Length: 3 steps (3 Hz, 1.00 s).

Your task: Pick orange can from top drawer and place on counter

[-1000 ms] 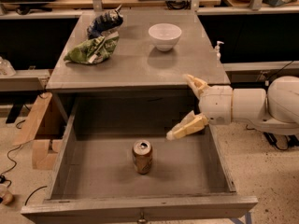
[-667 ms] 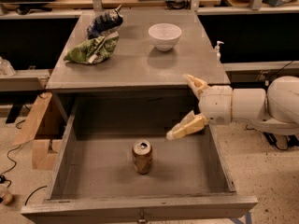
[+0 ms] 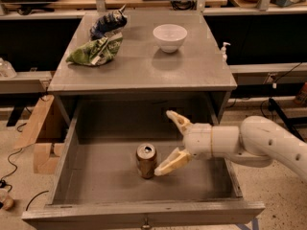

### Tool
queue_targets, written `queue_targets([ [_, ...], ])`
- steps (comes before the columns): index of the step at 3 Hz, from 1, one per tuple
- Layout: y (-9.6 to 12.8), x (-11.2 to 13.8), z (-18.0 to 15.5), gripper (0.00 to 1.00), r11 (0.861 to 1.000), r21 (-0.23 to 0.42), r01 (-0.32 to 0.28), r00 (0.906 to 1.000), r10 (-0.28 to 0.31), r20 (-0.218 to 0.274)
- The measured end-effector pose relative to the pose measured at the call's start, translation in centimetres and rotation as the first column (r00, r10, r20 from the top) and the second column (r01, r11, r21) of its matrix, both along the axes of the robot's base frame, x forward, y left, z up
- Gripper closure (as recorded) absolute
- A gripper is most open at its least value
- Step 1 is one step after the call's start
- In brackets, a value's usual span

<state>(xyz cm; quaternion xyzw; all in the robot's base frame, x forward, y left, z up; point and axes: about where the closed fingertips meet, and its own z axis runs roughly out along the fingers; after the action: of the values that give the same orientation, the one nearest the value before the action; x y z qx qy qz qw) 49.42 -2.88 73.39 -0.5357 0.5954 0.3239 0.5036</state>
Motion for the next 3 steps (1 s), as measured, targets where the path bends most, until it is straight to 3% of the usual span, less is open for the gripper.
queue_targets([
  [2, 2.7, 0.5, -5.9, 0.0, 0.997, 0.021, -0.072, 0.9969, 0.073, -0.031],
  [3, 3.3, 0.4, -7.9, 0.18, 0.996, 0.01, -0.091, 0.9946, 0.091, -0.051],
])
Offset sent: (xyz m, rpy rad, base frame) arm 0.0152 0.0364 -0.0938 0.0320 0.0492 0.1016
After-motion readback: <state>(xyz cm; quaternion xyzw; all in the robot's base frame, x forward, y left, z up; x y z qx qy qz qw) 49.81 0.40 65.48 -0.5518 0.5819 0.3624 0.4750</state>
